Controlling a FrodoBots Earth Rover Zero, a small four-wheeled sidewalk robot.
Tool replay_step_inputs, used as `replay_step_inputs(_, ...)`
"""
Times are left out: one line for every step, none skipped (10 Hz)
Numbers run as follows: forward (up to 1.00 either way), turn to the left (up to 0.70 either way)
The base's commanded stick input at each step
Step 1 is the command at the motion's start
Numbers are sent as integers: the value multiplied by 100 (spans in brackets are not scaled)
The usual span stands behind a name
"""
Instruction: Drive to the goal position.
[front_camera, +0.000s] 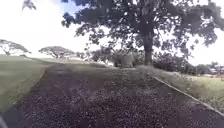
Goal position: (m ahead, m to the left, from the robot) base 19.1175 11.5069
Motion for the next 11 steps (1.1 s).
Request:
replay_step_inputs(50,0)
replay_step_inputs(50,6)
replay_step_inputs(50,38)
replay_step_inputs(50,50)
replay_step_inputs(50,50)
replay_step_inputs(50,50)
replay_step_inputs(50,50)
replay_step_inputs(50,50)
replay_step_inputs(50,50)
replay_step_inputs(50,50)
replay_step_inputs(50,50)
